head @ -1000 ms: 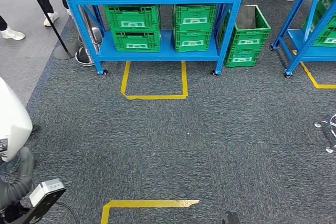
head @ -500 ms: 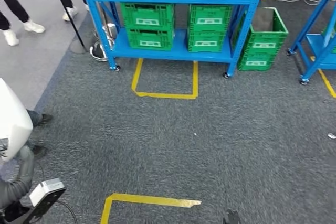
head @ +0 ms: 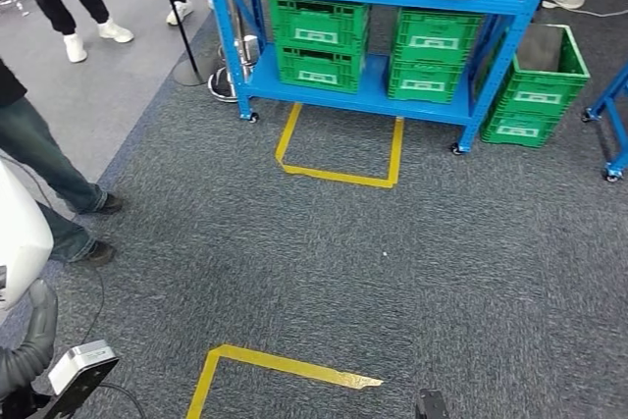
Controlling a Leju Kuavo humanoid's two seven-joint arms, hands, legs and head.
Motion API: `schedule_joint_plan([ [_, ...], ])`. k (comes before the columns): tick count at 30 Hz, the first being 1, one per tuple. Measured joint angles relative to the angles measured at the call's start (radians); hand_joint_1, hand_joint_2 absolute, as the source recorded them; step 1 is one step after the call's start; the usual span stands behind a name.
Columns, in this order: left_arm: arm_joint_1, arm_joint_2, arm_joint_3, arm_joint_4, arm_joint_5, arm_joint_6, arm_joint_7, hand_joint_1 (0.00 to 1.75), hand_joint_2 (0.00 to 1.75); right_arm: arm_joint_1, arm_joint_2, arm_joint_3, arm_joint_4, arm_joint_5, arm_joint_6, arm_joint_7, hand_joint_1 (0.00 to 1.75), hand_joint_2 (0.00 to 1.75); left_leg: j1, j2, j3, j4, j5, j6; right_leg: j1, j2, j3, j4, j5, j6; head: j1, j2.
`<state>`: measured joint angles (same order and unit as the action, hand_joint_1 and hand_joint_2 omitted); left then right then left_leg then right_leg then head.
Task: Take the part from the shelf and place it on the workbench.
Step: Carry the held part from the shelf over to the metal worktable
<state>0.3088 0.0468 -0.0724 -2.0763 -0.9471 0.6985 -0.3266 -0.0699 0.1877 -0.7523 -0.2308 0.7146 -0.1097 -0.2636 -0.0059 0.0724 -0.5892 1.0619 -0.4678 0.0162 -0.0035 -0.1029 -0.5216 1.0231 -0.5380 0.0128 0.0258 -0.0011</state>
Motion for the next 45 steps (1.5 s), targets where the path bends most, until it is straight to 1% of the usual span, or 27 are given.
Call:
schedule_joint_plan([
  [1, -0.004, 0.000, 0.000, 0.000, 0.002, 0.000, -0.001, 1.75, 1.75, 0.000, 0.000, 0.000, 0.000, 0.000, -0.001, -0.001, 0.00, 0.00, -0.006, 0.011, 0.006, -0.019, -0.004, 0.003, 0.002, -0.012, -0.001, 0.000, -0.001, 0.004, 0.000, 0.000],
  [3, -0.008, 0.000, -0.001, 0.001, 0.004, 0.000, -0.004, 1.75, 1.75, 0.000, 0.000, 0.000, -0.002, 0.000, -0.002, -0.006, 0.00, 0.00, -0.005, -0.010, 0.004, -0.030, -0.003, 0.005, 0.003, -0.031, -0.001, -0.001, -0.005, 0.014, 0.001, 0.000],
  [5, -0.013, 0.000, -0.001, 0.003, 0.005, 0.000, -0.011, 1.75, 1.75, 0.001, -0.001, 0.000, -0.002, -0.001, -0.003, -0.014, 0.00, 0.00, 0.001, -0.036, 0.005, -0.038, 0.003, 0.011, 0.000, 0.011, -0.013, 0.029, -0.031, 0.024, 0.003, 0.000],
  [7, -0.027, 0.000, -0.001, 0.008, 0.009, 0.000, -0.019, 1.75, 1.75, 0.004, -0.005, 0.000, -0.003, -0.002, -0.004, -0.019, 0.00, 0.00, 0.003, -0.061, 0.003, -0.042, 0.009, 0.018, -0.003, 0.077, -0.060, 0.133, -0.089, 0.028, 0.006, 0.000],
  [9, -0.038, -0.001, -0.003, 0.013, 0.014, 0.000, -0.026, 1.75, 1.75, 0.013, -0.010, -0.003, -0.003, -0.005, -0.005, -0.023, 0.00, 0.00, 0.000, -0.089, 0.000, -0.041, 0.011, 0.022, -0.002, 0.098, -0.123, 0.254, -0.132, 0.027, 0.007, 0.000],
  [10, -0.041, -0.001, -0.005, 0.016, 0.016, 0.000, -0.029, 1.75, 1.75, 0.017, -0.013, -0.005, -0.003, -0.009, -0.005, -0.027, 0.00, 0.00, -0.001, -0.103, 0.000, -0.041, 0.012, 0.023, -0.001, 0.101, -0.137, 0.275, -0.126, 0.026, 0.007, 0.000],
  [11, -0.045, -0.002, -0.008, 0.019, 0.017, 0.000, -0.033, 1.75, 1.75, 0.021, -0.015, -0.008, -0.003, -0.012, -0.006, -0.031, 0.00, 0.00, -0.002, -0.119, 0.000, -0.041, 0.013, 0.023, 0.000, 0.105, -0.135, 0.260, -0.102, 0.023, 0.007, 0.000],
  [12, -0.049, -0.003, -0.013, 0.022, 0.018, 0.000, -0.036, 1.75, 1.75, 0.024, -0.017, -0.011, -0.005, -0.016, -0.007, -0.035, 0.00, 0.00, -0.004, -0.133, 0.001, -0.041, 0.013, 0.023, 0.001, 0.112, -0.113, 0.205, -0.063, 0.019, 0.007, 0.000],
  [14, -0.061, -0.006, -0.026, 0.029, 0.018, 0.000, -0.040, 1.75, 1.75, 0.027, -0.022, -0.018, -0.008, -0.022, -0.006, -0.044, 0.00, 0.00, -0.005, -0.158, 0.002, -0.039, 0.014, 0.021, -0.001, 0.157, -0.052, 0.066, 0.001, 0.006, 0.006, 0.000],
  [16, -0.073, -0.009, -0.043, 0.039, 0.019, 0.000, -0.043, 1.75, 1.75, 0.033, -0.026, -0.027, -0.013, -0.029, -0.003, -0.052, 0.00, 0.00, -0.004, -0.181, -0.004, -0.037, 0.017, 0.013, 0.000, 0.185, -0.020, -0.004, 0.017, -0.002, 0.006, 0.000],
  [18, -0.079, -0.012, -0.059, 0.048, 0.021, 0.000, -0.045, 1.75, 1.75, 0.043, -0.026, -0.036, -0.023, -0.034, 0.000, -0.056, 0.00, 0.00, -0.001, -0.202, -0.011, -0.038, 0.023, 0.001, 0.000, 0.166, -0.011, -0.014, 0.020, -0.006, 0.006, 0.000],
  [19, -0.080, -0.014, -0.065, 0.052, 0.021, 0.000, -0.045, 1.75, 1.75, 0.048, -0.025, -0.040, -0.030, -0.035, 0.002, -0.058, 0.00, 0.00, -0.002, -0.195, -0.015, -0.034, 0.021, -0.005, -0.002, 0.154, -0.007, -0.018, 0.024, -0.009, 0.006, 0.000],
  [21, -0.087, -0.016, -0.076, 0.060, 0.023, 0.000, -0.046, 1.75, 1.75, 0.058, -0.023, -0.046, -0.041, -0.035, 0.007, -0.061, 0.00, 0.00, -0.003, -0.143, -0.040, 0.019, -0.014, -0.018, -0.008, 0.127, -0.001, -0.028, 0.030, -0.015, 0.000, 0.000],
  [23, -0.098, -0.018, -0.090, 0.073, 0.028, 0.000, -0.045, 1.75, 1.75, 0.073, -0.022, -0.054, -0.054, -0.031, 0.015, -0.057, 0.00, 0.00, 0.005, -0.092, -0.098, 0.144, -0.079, -0.033, -0.008, 0.098, 0.001, -0.030, 0.027, -0.018, -0.006, 0.000],
  [25, -0.106, -0.019, -0.108, 0.094, 0.036, 0.000, -0.040, 1.75, 1.75, 0.088, -0.022, -0.063, -0.072, -0.018, 0.022, -0.040, 0.00, 0.00, 0.016, -0.081, -0.141, 0.237, -0.106, -0.045, -0.009, 0.068, 0.003, -0.029, 0.023, -0.016, -0.007, 0.000],
  [26, -0.110, -0.020, -0.117, 0.105, 0.040, 0.000, -0.037, 1.75, 1.75, 0.095, -0.022, -0.069, -0.083, -0.010, 0.025, -0.030, 0.00, 0.00, 0.022, -0.077, -0.138, 0.231, -0.091, -0.050, -0.011, 0.054, 0.005, -0.029, 0.021, -0.013, -0.007, 0.000],
  [27, -0.116, -0.020, -0.126, 0.114, 0.041, 0.000, -0.034, 1.75, 1.75, 0.099, -0.022, -0.076, -0.093, -0.002, 0.027, -0.020, 0.00, 0.00, 0.026, -0.070, -0.113, 0.185, -0.060, -0.053, -0.012, 0.041, 0.009, -0.029, 0.018, -0.010, -0.007, 0.000],
  [29, -0.131, -0.020, -0.140, 0.127, 0.043, 0.000, -0.030, 1.75, 1.75, 0.104, -0.022, -0.090, -0.111, 0.011, 0.027, -0.004, 0.00, 0.00, 0.025, -0.031, -0.040, 0.047, 0.000, -0.054, -0.013, 0.020, 0.018, -0.028, 0.009, 0.001, -0.008, 0.000],
  [31, -0.149, -0.022, -0.152, 0.137, 0.046, 0.000, -0.026, 1.75, 1.75, 0.106, -0.022, -0.107, -0.123, 0.023, 0.025, 0.009, 0.00, 0.00, 0.016, -0.001, -0.002, -0.030, 0.015, -0.040, -0.009, 0.003, 0.023, -0.029, 0.001, 0.015, -0.008, 0.000],
  [33, -0.158, -0.023, -0.159, 0.146, 0.048, 0.000, -0.024, 1.75, 1.75, 0.106, -0.022, -0.121, -0.132, 0.032, 0.022, 0.017, 0.00, 0.00, 0.010, -0.013, -0.002, -0.037, 0.010, -0.019, -0.008, -0.017, 0.032, -0.033, -0.003, 0.028, -0.006, 0.000],
  [34, -0.159, -0.024, -0.162, 0.149, 0.048, 0.000, -0.024, 1.75, 1.75, 0.105, -0.021, -0.126, -0.136, 0.035, 0.021, 0.019, 0.00, 0.00, 0.010, -0.023, -0.002, -0.040, 0.011, -0.011, -0.010, -0.012, 0.036, -0.032, -0.008, 0.034, -0.004, 0.000],
  [36, -0.166, -0.026, -0.167, 0.153, 0.048, 0.000, -0.024, 1.75, 1.75, 0.106, -0.021, -0.133, -0.142, 0.037, 0.019, 0.020, 0.00, 0.00, 0.013, -0.045, 0.001, -0.047, 0.016, 0.005, -0.015, 0.034, 0.015, 0.016, -0.043, 0.040, 0.000, 0.000],
  [38, -0.175, -0.029, -0.173, 0.159, 0.048, 0.000, -0.024, 1.75, 1.75, 0.110, -0.021, -0.141, -0.143, 0.038, 0.019, 0.021, 0.00, 0.00, 0.012, -0.069, 0.000, -0.049, 0.017, 0.015, -0.015, 0.086, -0.051, 0.147, -0.104, 0.039, 0.004, 0.000],
  [40, -0.177, -0.031, -0.177, 0.166, 0.048, 0.000, -0.024, 1.75, 1.75, 0.115, -0.021, -0.146, -0.144, 0.038, 0.018, 0.022, 0.00, 0.00, 0.009, -0.098, 0.001, -0.049, 0.017, 0.018, -0.013, 0.100, -0.118, 0.260, -0.132, 0.036, 0.005, 0.000],
  [41, -0.177, -0.031, -0.178, 0.169, 0.048, 0.000, -0.024, 1.75, 1.75, 0.117, -0.021, -0.147, -0.144, 0.038, 0.018, 0.022, 0.00, 0.00, 0.007, -0.113, 0.002, -0.048, 0.016, 0.018, -0.012, 0.102, -0.129, 0.264, -0.115, 0.033, 0.005, 0.000],
  [43, -0.178, -0.031, -0.180, 0.174, 0.048, 0.000, -0.024, 1.75, 1.75, 0.118, -0.021, -0.149, -0.144, 0.038, 0.018, 0.022, 0.00, 0.00, 0.005, -0.143, 0.005, -0.047, 0.016, 0.018, -0.011, 0.120, -0.096, 0.159, -0.035, 0.025, 0.005, 0.000],
  [45, -0.179, -0.033, -0.182, 0.177, 0.048, 0.000, -0.024, 1.75, 1.75, 0.118, -0.021, -0.152, -0.146, 0.038, 0.018, 0.022, 0.00, 0.00, 0.005, -0.170, 0.003, -0.043, 0.015, 0.013, -0.014, 0.175, -0.046, 0.034, 0.021, 0.017, 0.004, 0.000],
])
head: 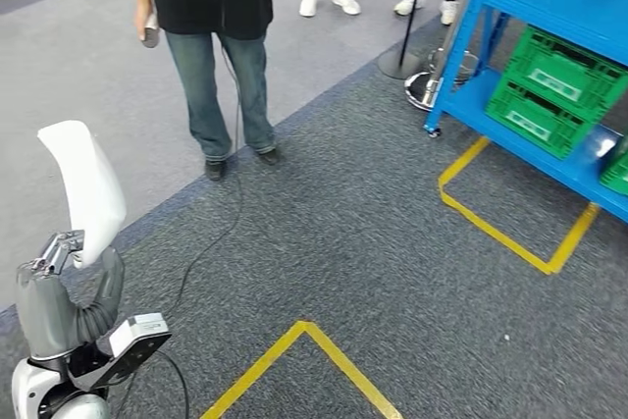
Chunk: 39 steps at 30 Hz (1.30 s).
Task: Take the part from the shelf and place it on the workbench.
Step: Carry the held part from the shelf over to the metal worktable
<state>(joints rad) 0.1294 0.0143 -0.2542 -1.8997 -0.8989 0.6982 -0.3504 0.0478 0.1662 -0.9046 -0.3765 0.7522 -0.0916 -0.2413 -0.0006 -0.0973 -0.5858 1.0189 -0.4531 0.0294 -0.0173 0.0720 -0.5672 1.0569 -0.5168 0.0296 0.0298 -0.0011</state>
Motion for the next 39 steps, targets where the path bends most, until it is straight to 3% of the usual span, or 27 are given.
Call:
schedule_joint_plan([
  [2, -0.001, -0.001, -0.001, 0.002, 0.000, 0.000, 0.000, 1.75, 1.75, 0.001, 0.000, -0.003, -0.002, 0.001, -0.001, 0.002, 0.00, 0.00, 0.005, -0.025, -0.009, 0.002, 0.002, -0.013, 0.001, 0.030, 0.021, -0.043, 0.007, -0.005, 0.000, 0.000],
  [4, -0.001, -0.001, -0.001, 0.004, 0.001, 0.000, 0.000, 1.75, 1.75, 0.001, 0.000, -0.004, -0.003, 0.010, -0.005, 0.008, 0.00, 0.00, 0.009, -0.048, -0.015, 0.001, 0.008, -0.027, 0.001, 0.007, 0.028, -0.051, 0.011, -0.011, 0.000, 0.000],
  [6, -0.005, -0.001, -0.001, 0.005, 0.000, 0.000, 0.000, 1.75, 1.75, -0.001, 0.001, -0.005, -0.003, 0.024, -0.012, 0.017, 0.00, 0.00, 0.005, -0.012, -0.030, 0.029, -0.011, -0.038, -0.003, -0.022, 0.035, -0.061, 0.017, -0.021, -0.006, 0.000],
  [8, -0.012, 0.000, -0.002, 0.006, 0.000, 0.001, 0.001, 1.75, 1.75, -0.002, 0.001, -0.010, -0.002, 0.034, -0.019, 0.027, 0.00, 0.00, 0.005, 0.059, -0.081, 0.139, -0.069, -0.049, -0.003, -0.055, 0.041, -0.066, 0.015, -0.028, -0.014, 0.000],
  [10, -0.015, 0.000, -0.002, 0.007, 0.000, 0.001, 0.003, 1.75, 1.75, -0.005, 0.002, -0.015, 0.003, 0.038, -0.022, 0.035, 0.00, 0.00, 0.010, 0.086, -0.138, 0.259, -0.114, -0.058, 0.000, -0.089, 0.044, -0.066, 0.011, -0.030, -0.016, 0.000],
  [11, -0.015, 0.000, -0.002, 0.007, 0.001, 0.000, 0.004, 1.75, 1.75, -0.008, 0.002, -0.017, 0.007, 0.040, -0.023, 0.038, 0.00, 0.00, 0.012, 0.089, -0.145, 0.277, -0.111, -0.060, 0.000, -0.104, 0.045, -0.065, 0.009, -0.029, -0.016, 0.000],
  [12, -0.015, 0.001, -0.002, 0.007, 0.001, 0.000, 0.005, 1.75, 1.75, -0.011, 0.003, -0.018, 0.012, 0.042, -0.023, 0.041, 0.00, 0.00, 0.013, 0.092, -0.134, 0.257, -0.091, -0.061, 0.000, -0.116, 0.047, -0.065, 0.007, -0.028, -0.016, 0.000],
  [13, -0.016, 0.002, -0.002, 0.007, 0.002, 0.000, 0.006, 1.75, 1.75, -0.015, 0.004, -0.019, 0.019, 0.047, -0.022, 0.043, 0.00, 0.00, 0.012, 0.100, -0.102, 0.198, -0.057, -0.059, 0.000, -0.129, 0.051, -0.065, 0.005, -0.026, -0.016, 0.000],
  [15, -0.021, 0.005, -0.002, 0.007, 0.002, 0.000, 0.007, 1.75, 1.75, -0.026, 0.005, -0.019, 0.035, 0.061, -0.021, 0.044, 0.00, 0.00, 0.003, 0.144, -0.029, 0.061, -0.009, -0.046, 0.003, -0.150, 0.058, -0.065, -0.002, -0.019, -0.016, 0.000],
  [17, -0.029, 0.007, -0.002, 0.006, 0.002, 0.001, 0.009, 1.75, 1.75, -0.037, 0.005, -0.019, 0.054, 0.083, -0.017, 0.041, 0.00, 0.00, -0.007, 0.170, 0.002, -0.004, 0.000, -0.030, 0.008, -0.171, 0.063, -0.065, -0.008, -0.009, -0.016, 0.000],
  [19, -0.032, 0.011, -0.002, 0.005, 0.004, 0.001, 0.009, 1.75, 1.75, -0.047, 0.005, -0.017, 0.070, 0.102, -0.013, 0.036, 0.00, 0.00, -0.009, 0.149, 0.000, -0.009, 0.002, -0.017, 0.008, -0.188, 0.066, -0.067, -0.013, 0.001, -0.015, 0.000],
  [21, -0.036, 0.015, -0.002, 0.004, 0.008, 0.001, 0.009, 1.75, 1.75, -0.056, 0.004, -0.016, 0.084, 0.113, -0.011, 0.030, 0.00, 0.00, -0.004, 0.127, 0.003, -0.019, 0.007, -0.004, 0.005, -0.153, 0.055, -0.040, -0.036, 0.010, -0.013, 0.000],
  [23, -0.044, 0.017, -0.003, 0.002, 0.010, 0.002, 0.008, 1.75, 1.75, -0.060, 0.002, -0.016, 0.097, 0.116, -0.011, 0.026, 0.00, 0.00, -0.001, 0.106, 0.005, -0.024, 0.010, 0.005, 0.003, -0.097, 0.002, 0.067, -0.091, 0.013, -0.009, 0.000],
  [25, -0.046, 0.018, -0.004, 0.002, 0.009, 0.001, 0.008, 1.75, 1.75, -0.060, -0.001, -0.016, 0.109, 0.117, -0.012, 0.024, 0.00, 0.00, -0.002, 0.080, 0.004, -0.024, 0.010, 0.008, 0.003, -0.078, -0.068, 0.194, -0.132, 0.014, -0.006, 0.000],
  [26, -0.046, 0.018, -0.004, 0.002, 0.009, 0.001, 0.008, 1.75, 1.75, -0.059, -0.003, -0.016, 0.113, 0.118, -0.012, 0.024, 0.00, 0.00, -0.002, 0.065, 0.005, -0.023, 0.009, 0.009, 0.003, -0.075, -0.089, 0.221, -0.128, 0.014, -0.006, 0.000],
  [27, -0.046, 0.019, -0.004, 0.002, 0.008, 0.001, 0.008, 1.75, 1.75, -0.059, -0.004, -0.016, 0.116, 0.118, -0.013, 0.024, 0.00, 0.00, -0.001, 0.050, 0.006, -0.022, 0.009, 0.008, 0.002, -0.073, -0.091, 0.208, -0.104, 0.015, -0.006, 0.000],
  [28, -0.046, 0.019, -0.004, 0.002, 0.008, 0.001, 0.008, 1.75, 1.75, -0.059, -0.005, -0.016, 0.118, 0.118, -0.013, 0.024, 0.00, 0.00, 0.000, 0.036, 0.007, -0.021, 0.008, 0.006, 0.001, -0.068, -0.075, 0.158, -0.064, 0.015, -0.006, 0.000],
  [30, -0.046, 0.020, -0.004, 0.002, 0.007, 0.001, 0.008, 1.75, 1.75, -0.062, -0.008, -0.016, 0.122, 0.119, -0.014, 0.023, 0.00, 0.00, 0.001, 0.008, 0.006, -0.013, 0.003, -0.002, -0.006, -0.024, -0.024, 0.028, 0.003, 0.015, -0.006, 0.000],
  [32, -0.047, 0.021, -0.005, 0.002, 0.007, 0.001, 0.009, 1.75, 1.75, -0.063, -0.011, -0.016, 0.127, 0.121, -0.016, 0.024, 0.00, 0.00, 0.004, -0.016, -0.004, -0.003, 0.001, -0.015, -0.010, 0.018, 0.007, -0.035, 0.017, 0.012, -0.006, 0.000],
  [33, -0.047, 0.022, -0.005, 0.001, 0.006, 0.001, 0.010, 1.75, 1.75, -0.063, -0.012, -0.016, 0.129, 0.123, -0.017, 0.024, 0.00, 0.00, 0.006, -0.028, -0.010, -0.001, 0.003, -0.022, -0.008, 0.023, 0.011, -0.038, 0.013, 0.008, -0.007, 0.000],
  [34, -0.046, 0.023, -0.006, 0.000, 0.006, 0.001, 0.011, 1.75, 1.75, -0.064, -0.013, -0.016, 0.129, 0.125, -0.019, 0.023, 0.00, 0.00, 0.010, -0.040, -0.014, 0.000, 0.005, -0.028, -0.007, 0.011, 0.014, -0.039, 0.014, 0.002, -0.007, 0.000],
  [35, -0.045, 0.025, -0.006, 0.000, 0.006, 0.001, 0.011, 1.75, 1.75, -0.065, -0.014, -0.016, 0.129, 0.126, -0.020, 0.023, 0.00, 0.00, 0.011, -0.034, -0.018, 0.003, 0.004, -0.034, -0.006, -0.001, 0.016, -0.042, 0.015, -0.004, -0.007, 0.000],
  [37, -0.047, 0.027, -0.007, -0.002, 0.006, 0.001, 0.012, 1.75, 1.75, -0.065, -0.014, -0.016, 0.130, 0.128, -0.022, 0.020, 0.00, 0.00, 0.008, 0.016, -0.040, 0.052, -0.024, -0.042, -0.006, -0.030, 0.022, -0.048, 0.016, -0.017, -0.012, 0.000],
  [39, -0.049, 0.028, -0.010, -0.002, 0.006, 0.001, 0.013, 1.75, 1.75, -0.063, -0.014, -0.017, 0.131, 0.130, -0.023, 0.018, 0.00, 0.00, 0.007, 0.074, -0.097, 0.175, -0.084, -0.048, -0.001, -0.061, 0.026, -0.048, 0.013, -0.026, -0.017, 0.000],
])
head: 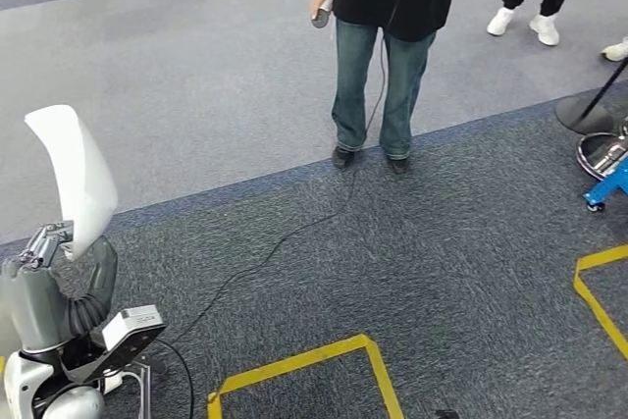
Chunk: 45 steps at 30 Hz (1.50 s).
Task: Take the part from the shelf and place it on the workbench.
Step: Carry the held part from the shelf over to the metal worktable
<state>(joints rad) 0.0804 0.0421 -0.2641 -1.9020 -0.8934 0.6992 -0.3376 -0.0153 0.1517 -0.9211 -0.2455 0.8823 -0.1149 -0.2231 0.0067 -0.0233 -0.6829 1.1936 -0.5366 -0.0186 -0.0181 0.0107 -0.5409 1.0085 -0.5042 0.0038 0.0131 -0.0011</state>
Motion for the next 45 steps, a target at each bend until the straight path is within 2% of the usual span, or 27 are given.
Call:
schedule_joint_plan([
  [2, 0.002, 0.001, -0.002, 0.000, 0.000, 0.000, 0.001, 1.75, 1.75, 0.001, 0.000, 0.000, 0.001, 0.001, -0.001, 0.000, 0.00, 0.00, 0.002, 0.014, -0.050, 0.102, -0.033, -0.002, 0.004, -0.032, 0.002, 0.000, -0.004, -0.004, 0.000, 0.000],
  [3, 0.003, 0.002, -0.002, 0.000, 0.000, 0.000, 0.002, 1.75, 1.75, 0.001, -0.001, 0.000, 0.001, 0.002, -0.001, 0.000, 0.00, 0.00, 0.002, 0.015, -0.052, 0.106, -0.024, 0.000, 0.006, -0.046, 0.004, 0.000, -0.006, -0.004, 0.000, 0.000],
  [4, 0.004, 0.003, -0.003, 0.000, 0.000, 0.000, 0.002, 1.75, 1.75, 0.000, -0.001, 0.000, 0.001, 0.002, -0.002, 0.000, 0.00, 0.00, 0.001, 0.018, -0.034, 0.073, 0.002, 0.003, 0.008, -0.059, 0.006, 0.000, -0.008, -0.004, 0.000, 0.000],
  [6, 0.003, 0.005, -0.003, -0.001, 0.000, 0.000, 0.002, 1.75, 1.75, -0.002, -0.001, 0.000, 0.002, 0.004, -0.004, 0.000, 0.00, 0.00, -0.009, 0.054, 0.038, -0.063, 0.061, 0.016, 0.011, -0.083, 0.015, 0.000, -0.014, -0.001, 0.000, 0.000],
  [8, 0.002, 0.006, -0.004, -0.002, 0.000, 0.000, 0.002, 1.75, 1.75, -0.003, -0.001, 0.000, 0.004, 0.006, -0.006, 0.001, 0.00, 0.00, -0.023, 0.090, 0.087, -0.158, 0.082, 0.031, 0.016, -0.105, 0.021, -0.001, -0.021, 0.007, 0.000, 0.000],
  [9, 0.002, 0.006, -0.004, -0.003, 0.000, 0.000, 0.002, 1.75, 1.75, -0.004, -0.001, 0.000, 0.005, 0.006, -0.006, 0.001, 0.00, 0.00, -0.027, 0.093, 0.090, -0.168, 0.077, 0.036, 0.017, -0.116, 0.023, -0.003, -0.023, 0.011, 0.000, 0.000],
  [11, 0.005, 0.008, -0.004, -0.004, 0.000, 0.000, 0.002, 1.75, 1.75, -0.007, -0.001, 0.000, 0.006, 0.007, -0.007, 0.002, 0.00, 0.00, -0.026, 0.070, 0.091, -0.179, 0.081, 0.045, 0.017, -0.130, 0.028, -0.006, -0.028, 0.021, 0.000, 0.000],
  [13, 0.005, 0.009, -0.004, -0.007, 0.000, 0.001, 0.003, 1.75, 1.75, -0.011, -0.001, 0.000, 0.006, 0.008, -0.008, 0.002, 0.00, 0.00, -0.019, 0.047, 0.098, -0.192, 0.088, 0.056, 0.015, -0.092, 0.012, 0.033, -0.055, 0.029, 0.003, 0.000],
  [15, 0.004, 0.009, -0.004, -0.008, 0.000, 0.001, 0.003, 1.75, 1.75, -0.010, -0.001, -0.001, 0.008, 0.008, -0.008, 0.003, 0.00, 0.00, -0.014, 0.026, 0.101, -0.196, 0.090, 0.062, 0.013, -0.033, -0.047, 0.151, -0.111, 0.033, 0.007, 0.000],
  [17, 0.006, 0.008, -0.004, -0.008, 0.000, 0.001, 0.003, 1.75, 1.75, -0.007, -0.001, -0.001, 0.009, 0.008, -0.008, 0.005, 0.00, 0.00, -0.014, 0.000, 0.102, -0.196, 0.089, 0.063, 0.013, -0.014, -0.115, 0.268, -0.146, 0.036, 0.008, 0.000],
  [18, 0.007, 0.008, -0.004, -0.008, 0.000, 0.001, 0.003, 1.75, 1.75, -0.005, -0.001, -0.001, 0.009, 0.008, -0.008, 0.006, 0.00, 0.00, -0.014, -0.015, 0.103, -0.195, 0.089, 0.063, 0.012, -0.012, -0.130, 0.282, -0.136, 0.036, 0.008, 0.000],
  [20, 0.008, 0.008, -0.004, -0.008, 0.000, 0.001, 0.003, 1.75, 1.75, -0.002, -0.001, -0.001, 0.010, 0.008, -0.008, 0.007, 0.00, 0.00, -0.011, -0.045, 0.107, -0.193, 0.086, 0.059, 0.008, -0.001, -0.105, 0.197, -0.064, 0.038, 0.008, 0.000],
  [22, 0.008, 0.008, -0.004, -0.008, -0.001, 0.001, 0.003, 1.75, 1.75, -0.003, -0.001, -0.001, 0.011, 0.009, -0.009, 0.007, 0.00, 0.00, -0.009, -0.072, 0.106, -0.186, 0.081, 0.051, -0.001, 0.046, -0.048, 0.063, -0.002, 0.039, 0.009, 0.000],
  [24, 0.008, 0.008, -0.004, -0.008, -0.003, 0.001, 0.004, 1.75, 1.75, -0.003, -0.001, -0.001, 0.013, 0.011, -0.010, 0.008, 0.00, 0.00, -0.007, -0.095, 0.098, -0.179, 0.080, 0.039, -0.003, 0.075, -0.019, 0.007, 0.008, 0.035, 0.009, 0.000],
  [26, 0.012, 0.009, -0.004, -0.008, -0.007, 0.001, 0.007, 1.75, 1.75, -0.002, -0.001, -0.001, 0.013, 0.014, -0.013, 0.008, 0.00, 0.00, -0.004, -0.117, 0.092, -0.178, 0.081, 0.027, -0.001, 0.054, -0.013, 0.002, 0.008, 0.025, 0.009, 0.000],
  [28, 0.015, 0.010, -0.005, -0.009, -0.013, 0.001, 0.011, 1.75, 1.75, -0.003, -0.001, -0.001, 0.013, 0.016, -0.016, 0.009, 0.00, 0.00, -0.005, -0.086, 0.078, -0.148, 0.062, 0.018, -0.001, 0.028, -0.006, -0.005, 0.009, 0.013, 0.006, 0.000],
  [30, 0.014, 0.011, -0.005, -0.009, -0.016, 0.001, 0.013, 1.75, 1.75, -0.003, -0.001, -0.001, 0.013, 0.017, -0.017, 0.009, 0.00, 0.00, -0.007, -0.019, 0.030, -0.043, 0.007, 0.010, 0.001, 0.001, 0.000, -0.008, 0.006, 0.002, 0.001, 0.000],
  [31, 0.014, 0.011, -0.006, -0.009, -0.017, 0.001, 0.013, 1.75, 1.75, -0.002, -0.001, -0.001, 0.013, 0.018, -0.018, 0.009, 0.00, 0.00, -0.006, 0.001, -0.004, 0.027, -0.023, 0.006, 0.003, -0.015, 0.001, -0.008, 0.003, -0.001, 0.000, 0.000],
  [33, 0.017, 0.011, -0.006, -0.009, -0.017, 0.001, 0.015, 1.75, 1.75, 0.000, -0.001, -0.001, 0.014, 0.019, -0.018, 0.009, 0.00, 0.00, -0.002, 0.014, -0.046, 0.108, -0.042, 0.003, 0.007, -0.045, 0.004, -0.008, -0.002, -0.004, -0.001, 0.000],
  [34, 0.017, 0.011, -0.006, -0.009, -0.017, 0.001, 0.016, 1.75, 1.75, 0.000, -0.001, -0.001, 0.014, 0.019, -0.018, 0.009, 0.00, 0.00, -0.001, 0.016, -0.040, 0.095, -0.024, 0.004, 0.008, -0.059, 0.007, -0.008, -0.004, -0.003, -0.001, 0.000],
  [35, 0.017, 0.011, -0.006, -0.009, -0.017, 0.001, 0.017, 1.75, 1.75, -0.001, -0.001, -0.001, 0.014, 0.019, -0.018, 0.009, 0.00, 0.00, -0.001, 0.024, -0.014, 0.041, 0.010, 0.006, 0.008, -0.072, 0.011, -0.008, -0.008, -0.002, -0.001, 0.000],
  [37, 0.017, 0.011, -0.006, -0.009, -0.017, 0.001, 0.017, 1.75, 1.75, -0.002, -0.001, -0.001, 0.014, 0.019, -0.018, 0.009, 0.00, 0.00, -0.010, 0.068, 0.057, -0.097, 0.068, 0.017, 0.012, -0.094, 0.021, -0.007, -0.016, 0.004, -0.001, 0.000],
  [39, 0.015, 0.011, -0.006, -0.009, -0.017, 0.001, 0.017, 1.75, 1.75, -0.003, -0.001, -0.001, 0.014, 0.019, -0.018, 0.009, 0.00, 0.00, -0.022, 0.103, 0.090, -0.166, 0.079, 0.029, 0.016, -0.115, 0.027, -0.007, -0.024, 0.013, 0.000, 0.000],
  [41, 0.016, 0.011, -0.006, -0.010, -0.017, 0.001, 0.017, 1.75, 1.75, -0.005, -0.001, -0.001, 0.014, 0.019, -0.018, 0.009, 0.00, 0.00, -0.026, 0.088, 0.091, -0.174, 0.076, 0.039, 0.017, -0.139, 0.033, -0.010, -0.029, 0.023, 0.001, 0.000],
  [42, 0.017, 0.011, -0.006, -0.010, -0.017, 0.001, 0.017, 1.75, 1.75, -0.007, -0.001, -0.001, 0.014, 0.020, -0.018, 0.009, 0.00, 0.00, -0.024, 0.075, 0.093, -0.179, 0.078, 0.044, 0.016, -0.137, 0.035, -0.008, -0.035, 0.029, 0.003, 0.000],
  [43, 0.017, 0.011, -0.006, -0.011, -0.017, 0.001, 0.017, 1.75, 1.75, -0.009, -0.001, -0.001, 0.014, 0.020, -0.017, 0.008, 0.00, 0.00, -0.022, 0.062, 0.096, -0.184, 0.080, 0.050, 0.015, -0.119, 0.030, 0.008, -0.049, 0.034, 0.004, 0.000],
  [45, 0.013, 0.011, -0.006, -0.012, -0.018, 0.001, 0.019, 1.75, 1.75, -0.010, -0.001, -0.001, 0.014, 0.023, -0.016, 0.008, 0.00, 0.00, -0.016, 0.039, 0.100, -0.190, 0.083, 0.060, 0.013, -0.056, -0.019, 0.106, -0.100, 0.039, 0.009, 0.000],
])
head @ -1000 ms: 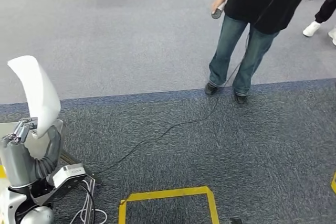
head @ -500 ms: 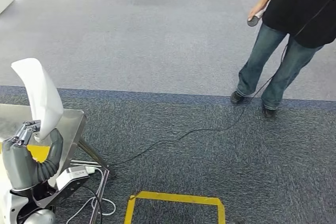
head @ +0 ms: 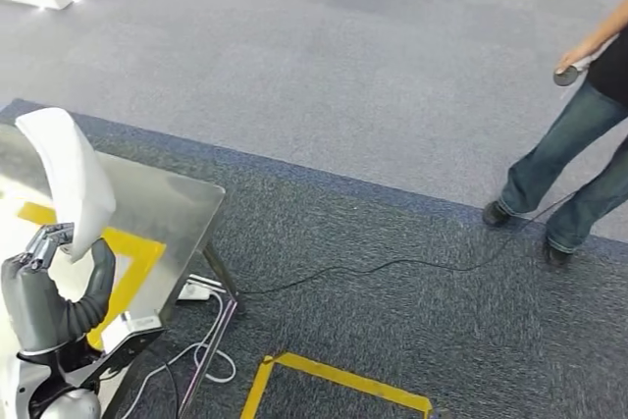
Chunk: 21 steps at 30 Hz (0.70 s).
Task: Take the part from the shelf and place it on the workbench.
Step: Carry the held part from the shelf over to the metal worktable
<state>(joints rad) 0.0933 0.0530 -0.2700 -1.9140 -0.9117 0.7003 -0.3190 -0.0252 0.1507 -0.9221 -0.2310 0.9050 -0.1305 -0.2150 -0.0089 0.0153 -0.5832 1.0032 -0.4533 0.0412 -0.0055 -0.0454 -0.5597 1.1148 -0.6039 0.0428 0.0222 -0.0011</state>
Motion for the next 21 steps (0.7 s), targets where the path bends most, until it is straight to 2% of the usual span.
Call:
schedule_joint_plan([
  [1, -0.002, 0.000, 0.000, 0.000, -0.001, 0.000, 0.001, 1.75, 1.75, 0.001, 0.000, 0.000, 0.000, 0.002, 0.001, 0.000, 0.00, 0.00, 0.001, -0.013, 0.000, 0.000, 0.000, 0.003, -0.001, 0.024, -0.039, 0.074, -0.030, 0.000, 0.001, 0.000],
  [2, -0.002, 0.000, 0.000, 0.000, -0.003, 0.000, 0.002, 1.75, 1.75, 0.003, 0.000, 0.000, 0.001, 0.003, 0.002, 0.000, 0.00, 0.00, 0.002, -0.027, 0.000, 0.000, -0.001, 0.005, -0.001, 0.036, -0.077, 0.139, -0.050, 0.001, 0.002, 0.000],
  [3, -0.001, 0.000, 0.000, 0.000, -0.004, 0.000, 0.003, 1.75, 1.75, 0.005, 0.000, 0.000, 0.001, 0.005, 0.003, 0.000, 0.00, 0.00, 0.002, -0.042, 0.001, 0.001, -0.001, 0.005, -0.001, 0.042, -0.103, 0.178, -0.053, 0.001, 0.001, 0.000],
  [4, -0.001, 0.000, 0.000, 0.000, -0.006, 0.000, 0.004, 1.75, 1.75, 0.007, 0.000, 0.000, 0.001, 0.006, 0.003, 0.001, 0.00, 0.00, 0.002, -0.058, 0.003, 0.001, -0.002, 0.004, -0.002, 0.044, -0.111, 0.175, -0.033, 0.001, 0.001, 0.000],
  [5, 0.000, 0.000, 0.000, 0.000, -0.007, 0.000, 0.004, 1.75, 1.75, 0.007, 0.000, 0.000, 0.001, 0.006, 0.003, 0.001, 0.00, 0.00, 0.003, -0.074, 0.005, 0.002, -0.003, 0.003, -0.004, 0.049, -0.099, 0.133, 0.005, 0.001, 0.001, 0.000],
  [6, 0.000, 0.000, 0.000, 0.000, -0.008, 0.000, 0.005, 1.75, 1.75, 0.007, 0.000, 0.000, 0.001, 0.006, 0.003, 0.000, 0.00, 0.00, 0.004, -0.088, 0.008, 0.004, -0.005, -0.001, -0.007, 0.063, -0.073, 0.063, 0.050, 0.002, 0.002, 0.000],
  [7, -0.001, 0.000, 0.000, 0.000, -0.009, 0.000, 0.005, 1.75, 1.75, 0.007, 0.000, 0.000, 0.002, 0.006, 0.004, 0.000, 0.00, 0.00, 0.004, -0.102, 0.007, 0.008, -0.008, -0.005, -0.011, 0.090, -0.046, -0.006, 0.083, 0.002, 0.003, 0.000],
  [8, -0.001, 0.000, 0.000, 0.000, -0.010, 0.000, 0.005, 1.75, 1.75, 0.007, 0.000, 0.000, 0.002, 0.007, 0.004, 0.000, 0.00, 0.00, 0.005, -0.114, 0.004, 0.013, -0.010, -0.010, -0.014, 0.114, -0.021, -0.059, 0.101, 0.001, 0.004, 0.000],
  [9, -0.002, 0.000, 0.000, 0.000, -0.010, 0.000, 0.006, 1.75, 1.75, 0.006, 0.000, 0.000, 0.002, 0.007, 0.004, 0.000, 0.00, 0.00, 0.007, -0.126, -0.001, 0.016, -0.011, -0.017, -0.015, 0.132, -0.007, -0.089, 0.106, -0.001, 0.004, 0.000],
  [10, -0.002, 0.000, 0.000, 0.000, -0.011, 0.000, 0.008, 1.75, 1.75, 0.006, 0.000, 0.000, 0.002, 0.008, 0.003, -0.001, 0.00, 0.00, 0.009, -0.137, -0.006, 0.017, -0.010, -0.023, -0.014, 0.137, -0.001, -0.098, 0.101, -0.005, 0.004, 0.000],
  [11, -0.001, 0.001, 0.000, 0.000, -0.012, 0.000, 0.009, 1.75, 1.75, 0.006, -0.001, 0.000, 0.002, 0.008, 0.003, -0.001, 0.00, 0.00, 0.011, -0.149, -0.009, 0.017, -0.008, -0.029, -0.013, 0.127, 0.004, -0.101, 0.101, -0.011, 0.004, 0.000],
  [12, 0.000, 0.002, 0.000, 0.000, -0.012, 0.000, 0.010, 1.75, 1.75, 0.005, -0.001, 0.000, 0.002, 0.009, 0.003, -0.002, 0.00, 0.00, 0.012, -0.151, -0.011, 0.018, -0.008, -0.035, -0.013, 0.115, 0.006, -0.104, 0.103, -0.016, 0.004, 0.000],
  [13, 0.000, 0.003, 0.000, 0.000, -0.012, 0.000, 0.010, 1.75, 1.75, 0.005, -0.001, 0.000, 0.002, 0.009, 0.003, -0.002, 0.00, 0.00, 0.011, -0.136, -0.017, 0.031, -0.017, -0.039, -0.014, 0.102, 0.010, -0.108, 0.104, -0.023, 0.001, 0.000],
  [14, -0.002, 0.004, 0.000, 0.000, -0.012, 0.000, 0.010, 1.75, 1.75, 0.005, 0.000, 0.000, 0.002, 0.010, 0.004, -0.002, 0.00, 0.00, 0.009, -0.110, -0.031, 0.061, -0.035, -0.044, -0.015, 0.087, 0.014, -0.112, 0.104, -0.028, -0.002, 0.000],
  [16, -0.006, 0.004, -0.001, 0.000, -0.012, 0.000, 0.010, 1.75, 1.75, 0.006, 0.000, 0.000, 0.003, 0.010, 0.004, -0.003, 0.00, 0.00, 0.009, -0.048, -0.086, 0.177, -0.092, -0.052, -0.012, 0.057, 0.020, -0.115, 0.100, -0.038, -0.007, 0.000],
  [17, -0.006, 0.005, -0.001, 0.000, -0.012, 0.000, 0.011, 1.75, 1.75, 0.007, 0.000, 0.000, 0.003, 0.011, 0.004, -0.002, 0.00, 0.00, 0.010, -0.034, -0.118, 0.241, -0.116, -0.055, -0.011, 0.041, 0.022, -0.115, 0.097, -0.040, -0.007, 0.000],
  [18, -0.005, 0.006, -0.001, 0.000, -0.012, 0.000, 0.011, 1.75, 1.75, 0.008, 0.000, 0.000, 0.003, 0.011, 0.004, -0.002, 0.00, 0.00, 0.012, -0.027, -0.139, 0.282, -0.125, -0.057, -0.009, 0.025, 0.024, -0.114, 0.094, -0.041, -0.007, 0.000],
  [19, -0.005, 0.006, -0.001, 0.000, -0.012, 0.000, 0.012, 1.75, 1.75, 0.008, 0.000, 0.000, 0.003, 0.012, 0.004, -0.002, 0.00, 0.00, 0.013, -0.024, -0.144, 0.290, -0.116, -0.057, -0.008, 0.011, 0.027, -0.114, 0.091, -0.041, -0.007, 0.000],
  [20, -0.005, 0.007, -0.001, 0.000, -0.012, 0.000, 0.012, 1.75, 1.75, 0.007, 0.000, 0.000, 0.003, 0.013, 0.004, -0.002, 0.00, 0.00, 0.014, -0.021, -0.129, 0.258, -0.089, -0.056, -0.008, -0.002, 0.031, -0.114, 0.088, -0.040, -0.007, 0.000],
  [21, -0.005, 0.008, -0.001, 0.000, -0.012, 0.000, 0.012, 1.75, 1.75, 0.006, 0.000, 0.000, 0.003, 0.014, 0.004, -0.002, 0.00, 0.00, 0.013, -0.010, -0.098, 0.196, -0.051, -0.052, -0.007, -0.015, 0.036, -0.114, 0.084, -0.039, -0.007, 0.000],
])
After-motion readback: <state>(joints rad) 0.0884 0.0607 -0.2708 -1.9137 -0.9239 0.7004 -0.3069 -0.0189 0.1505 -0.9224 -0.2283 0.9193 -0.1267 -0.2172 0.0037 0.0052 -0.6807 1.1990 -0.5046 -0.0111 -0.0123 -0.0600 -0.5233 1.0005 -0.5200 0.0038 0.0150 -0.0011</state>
